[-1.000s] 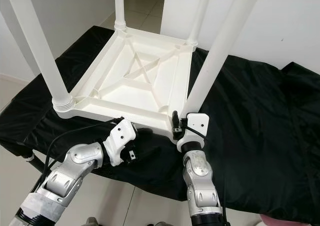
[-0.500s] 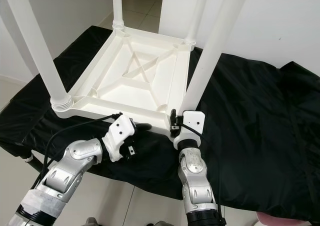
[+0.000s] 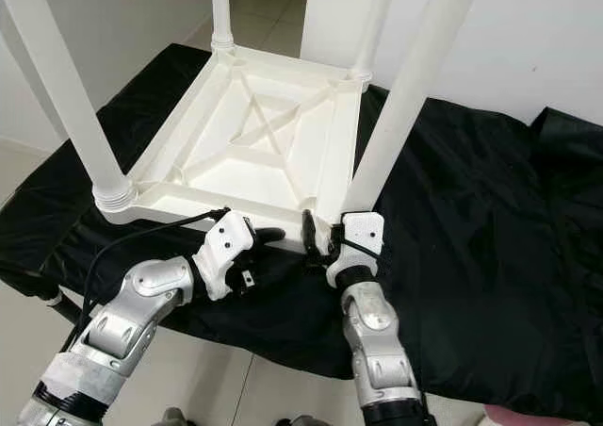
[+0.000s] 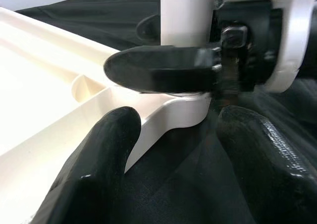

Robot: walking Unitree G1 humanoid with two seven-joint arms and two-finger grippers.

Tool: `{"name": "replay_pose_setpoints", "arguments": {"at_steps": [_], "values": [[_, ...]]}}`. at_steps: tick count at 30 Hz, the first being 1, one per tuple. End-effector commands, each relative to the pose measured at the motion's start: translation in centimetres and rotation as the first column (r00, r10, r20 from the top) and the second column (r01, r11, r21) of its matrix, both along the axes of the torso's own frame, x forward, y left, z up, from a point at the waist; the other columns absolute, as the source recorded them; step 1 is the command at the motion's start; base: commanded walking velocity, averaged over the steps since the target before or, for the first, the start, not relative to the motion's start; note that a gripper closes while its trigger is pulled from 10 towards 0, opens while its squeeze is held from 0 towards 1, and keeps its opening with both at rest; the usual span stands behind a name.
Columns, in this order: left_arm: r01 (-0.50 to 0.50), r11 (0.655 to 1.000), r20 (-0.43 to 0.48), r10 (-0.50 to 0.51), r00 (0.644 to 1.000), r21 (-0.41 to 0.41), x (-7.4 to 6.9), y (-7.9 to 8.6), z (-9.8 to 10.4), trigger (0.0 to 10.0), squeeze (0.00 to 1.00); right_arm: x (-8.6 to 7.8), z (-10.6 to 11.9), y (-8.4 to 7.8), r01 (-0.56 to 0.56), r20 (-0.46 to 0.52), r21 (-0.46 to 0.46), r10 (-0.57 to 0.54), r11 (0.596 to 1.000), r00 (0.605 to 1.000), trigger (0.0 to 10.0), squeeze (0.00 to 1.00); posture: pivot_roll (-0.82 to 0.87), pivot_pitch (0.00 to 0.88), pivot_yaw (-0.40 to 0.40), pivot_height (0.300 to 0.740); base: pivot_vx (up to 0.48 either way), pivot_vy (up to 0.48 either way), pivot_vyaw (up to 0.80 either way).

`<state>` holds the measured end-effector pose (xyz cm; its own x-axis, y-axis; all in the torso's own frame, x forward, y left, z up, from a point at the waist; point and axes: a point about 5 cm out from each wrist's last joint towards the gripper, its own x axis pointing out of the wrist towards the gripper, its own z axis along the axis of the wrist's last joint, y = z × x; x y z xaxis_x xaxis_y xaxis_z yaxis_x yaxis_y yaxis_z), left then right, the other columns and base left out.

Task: Building children table

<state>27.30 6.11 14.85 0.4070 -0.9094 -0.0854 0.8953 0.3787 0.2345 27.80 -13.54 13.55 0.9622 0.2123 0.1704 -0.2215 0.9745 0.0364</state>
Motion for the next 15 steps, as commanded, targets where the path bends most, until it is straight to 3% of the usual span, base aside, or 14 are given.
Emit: {"name": "replay_pose_setpoints", "arguments": {"at_steps": [1, 2, 3, 12, 14, 15], "values": [[-0.031, 0.999, 0.012, 0.031, 0.999, 0.005, 0.0, -0.2, -0.1, 10.0, 0.00, -0.3, -0.3, -1.1, -0.034, -0.011, -0.004, 0.034, 0.999, 0.999, 10.0, 0.80, 0.05, 0.094, -0.088, 0.740, 0.000, 0.000, 0.00], [-0.030, 1.000, 0.011, 0.030, 0.999, 0.005, 0.0, -0.2, -0.2, 10.0, 0.00, -0.3, -0.3, -1.3, -0.053, -0.009, -0.017, 0.053, 0.998, 0.999, 10.0, 0.80, 0.05, 0.094, -0.088, 0.740, 0.000, 0.000, 0.00], [-0.028, 1.000, 0.010, 0.028, 1.000, 0.006, -0.1, -0.2, -0.2, 10.0, 0.00, -0.3, -0.3, -1.8, -0.079, -0.005, -0.030, 0.079, 0.996, 0.997, 10.0, 0.00, 0.04, 0.090, -0.089, 0.740, 0.000, 0.000, 0.00], [-0.019, 1.000, 0.007, 0.019, 1.000, 0.010, -0.2, -0.3, -0.4, 10.0, 0.00, 0.0, 0.0, -3.1, -0.260, -0.011, -0.106, 0.261, 0.960, 0.965, 10.0, 0.00, 0.04, 0.085, -0.090, 0.740, 0.000, 0.000, 0.00], [-0.014, 1.000, 0.005, 0.014, 1.000, 0.012, -0.2, -0.3, -0.5, 10.0, 0.00, 1.1, 0.4, -3.6, -0.372, -0.038, -0.179, 0.371, 0.911, 0.928, 10.0, 0.00, 0.04, 0.079, -0.089, 0.740, 0.000, 0.000, 0.00], [-0.013, 1.000, 0.004, 0.013, 1.000, 0.012, -0.2, -0.3, -0.5, 10.0, 0.00, 1.1, 0.5, -3.6, -0.375, -0.038, -0.183, 0.375, 0.909, 0.926, 10.0, 0.00, 0.04, 0.079, -0.089, 0.740, 0.000, 0.000, 0.00]]}}
